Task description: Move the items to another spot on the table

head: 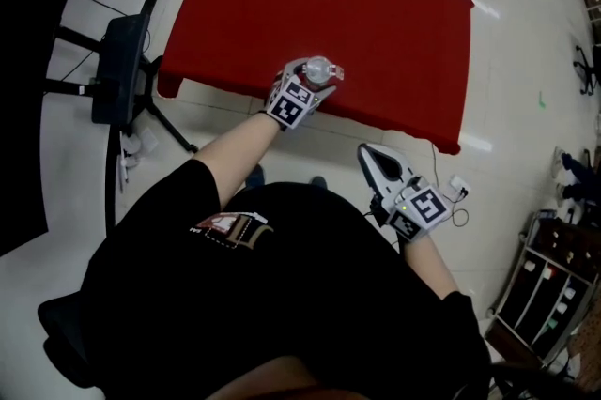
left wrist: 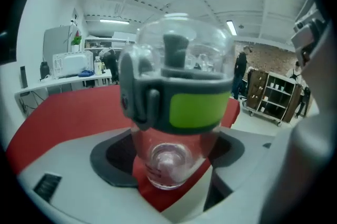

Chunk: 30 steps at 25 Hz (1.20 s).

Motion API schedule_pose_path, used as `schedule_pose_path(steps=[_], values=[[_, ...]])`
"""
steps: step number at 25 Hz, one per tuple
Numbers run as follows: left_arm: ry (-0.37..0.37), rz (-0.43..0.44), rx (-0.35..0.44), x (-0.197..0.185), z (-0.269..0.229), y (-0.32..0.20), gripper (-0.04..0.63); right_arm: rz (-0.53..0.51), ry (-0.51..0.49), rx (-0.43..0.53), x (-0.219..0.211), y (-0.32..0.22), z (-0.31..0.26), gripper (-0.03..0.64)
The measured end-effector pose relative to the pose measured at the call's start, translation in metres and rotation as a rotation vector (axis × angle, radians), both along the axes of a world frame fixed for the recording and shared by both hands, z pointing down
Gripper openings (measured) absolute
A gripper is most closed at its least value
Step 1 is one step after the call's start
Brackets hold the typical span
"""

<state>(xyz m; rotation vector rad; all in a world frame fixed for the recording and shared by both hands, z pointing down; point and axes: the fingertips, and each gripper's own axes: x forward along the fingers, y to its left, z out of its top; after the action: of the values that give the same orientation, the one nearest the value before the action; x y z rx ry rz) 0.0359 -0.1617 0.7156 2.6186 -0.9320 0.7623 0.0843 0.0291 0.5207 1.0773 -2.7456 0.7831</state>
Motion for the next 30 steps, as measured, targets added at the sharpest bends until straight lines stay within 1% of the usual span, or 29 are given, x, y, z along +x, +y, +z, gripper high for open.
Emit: schedule_pose_path(steps=[3, 7, 12, 16, 18, 20, 23, 26, 28, 30], values=[[-0.011, -0.002, 0.015, 0.009, -0.002, -0.006, 0.359, -0.002, 0.006, 0.005, 0.024, -0.002, -0.004, -0.011], [0.029, -0.041, 0.019, 0.019, -0.016, -0.023, 0.356, -0.036, 0.016, 0.025, 0.05, -0.012, -0.01, -0.011], [0.062, -0.057, 0.086, 0.033, -0.059, -0.064, 0.356, -0.081, 0.03, 0.085, 0.065, -0.04, -0.013, -0.011], [0.11, -0.054, 0.134, 0.028, -0.092, -0.109, 0.356, -0.085, 0.018, 0.086, 0.049, -0.085, -0.011, -0.011], [0.144, -0.06, 0.157, 0.022, -0.106, -0.139, 0.356, -0.077, -0.005, 0.091, 0.035, -0.117, -0.014, -0.011], [0.174, -0.059, 0.167, 0.017, -0.114, -0.17, 0.356, -0.069, -0.001, 0.099, 0.025, -0.154, -0.014, -0.011], [0.179, -0.04, 0.143, 0.007, -0.107, -0.209, 0.356, -0.043, 0.022, 0.102, 0.011, -0.211, -0.005, -0.011], [0.174, -0.029, 0.106, -0.001, -0.091, -0.243, 0.356, -0.036, 0.069, 0.122, -0.002, -0.263, 0.002, -0.011], [0.16, -0.035, 0.086, -0.003, -0.079, -0.265, 0.356, -0.028, 0.079, 0.123, -0.008, -0.291, 0.004, -0.011], [0.148, -0.054, 0.067, -0.004, -0.066, -0.283, 0.356, -0.041, 0.087, 0.112, -0.012, -0.306, 0.009, -0.011]])
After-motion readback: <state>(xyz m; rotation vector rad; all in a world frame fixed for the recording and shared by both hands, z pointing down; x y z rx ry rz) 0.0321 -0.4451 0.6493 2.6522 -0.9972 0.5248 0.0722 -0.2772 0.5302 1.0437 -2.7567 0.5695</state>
